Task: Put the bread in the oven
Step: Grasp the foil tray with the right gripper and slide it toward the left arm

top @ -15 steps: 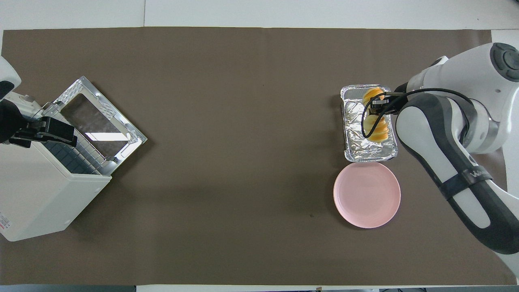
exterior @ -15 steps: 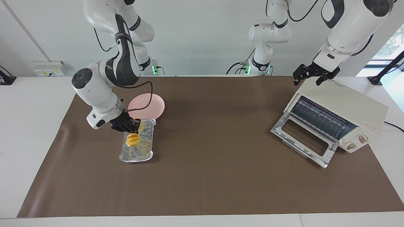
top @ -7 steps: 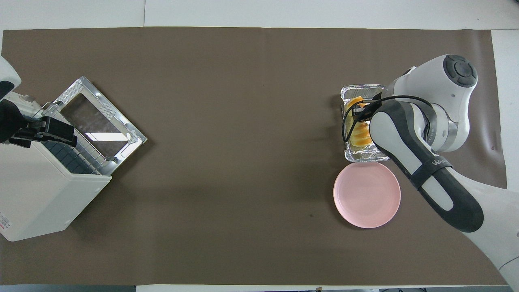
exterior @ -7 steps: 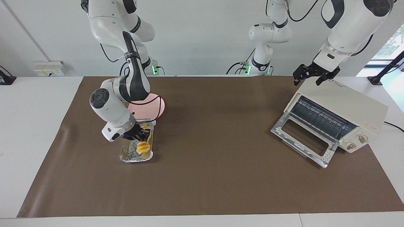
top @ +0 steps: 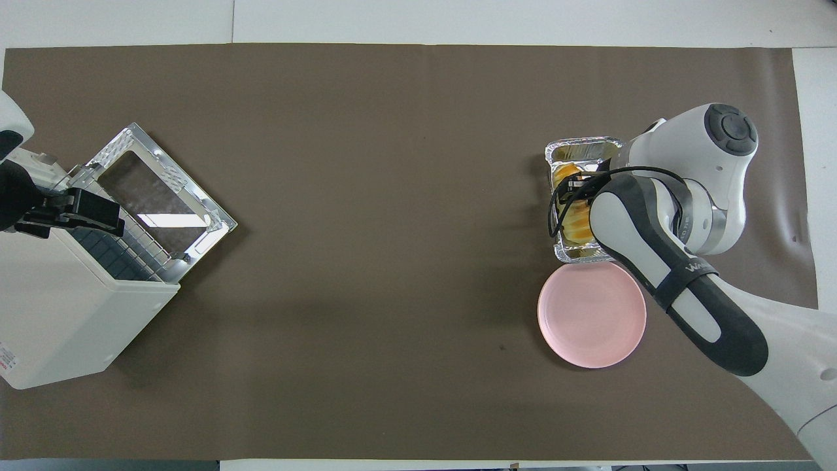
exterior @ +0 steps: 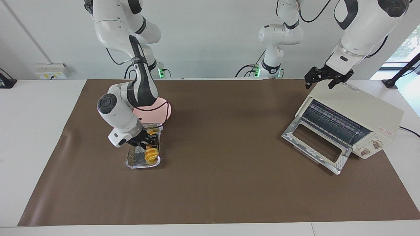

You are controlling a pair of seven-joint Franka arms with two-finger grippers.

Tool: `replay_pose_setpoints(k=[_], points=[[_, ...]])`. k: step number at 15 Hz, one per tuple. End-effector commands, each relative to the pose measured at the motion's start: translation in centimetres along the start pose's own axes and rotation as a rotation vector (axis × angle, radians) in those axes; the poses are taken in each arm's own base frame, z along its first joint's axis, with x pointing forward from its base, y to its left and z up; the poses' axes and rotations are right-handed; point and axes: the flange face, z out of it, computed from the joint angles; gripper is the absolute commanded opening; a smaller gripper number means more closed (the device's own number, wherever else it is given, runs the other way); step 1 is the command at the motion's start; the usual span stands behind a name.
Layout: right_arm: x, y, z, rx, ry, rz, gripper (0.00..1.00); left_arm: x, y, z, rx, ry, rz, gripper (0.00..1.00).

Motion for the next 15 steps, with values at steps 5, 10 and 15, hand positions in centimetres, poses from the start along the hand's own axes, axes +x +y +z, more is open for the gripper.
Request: replay_pose_setpoints(k=[5, 10, 15], points=[[1.7, 2.3, -5.5, -0.07, -0.011, -0.036, 1.0, -0.4, -0.1, -0.3, -0.012, 0.014, -0.01, 1.0], [-1.1, 8.8, -2.7, -0.072, -0.031, -0.032, 1.0, -0.4, -0.1, -0.3, -0.014, 0.014, -0.011, 1.0], [-2.1, 8.9, -1.1, -0.07, -0.019, -0.027, 0.68, -0.4, -0.1, -0.3, -0.012, 0.014, -0.011, 1.0]])
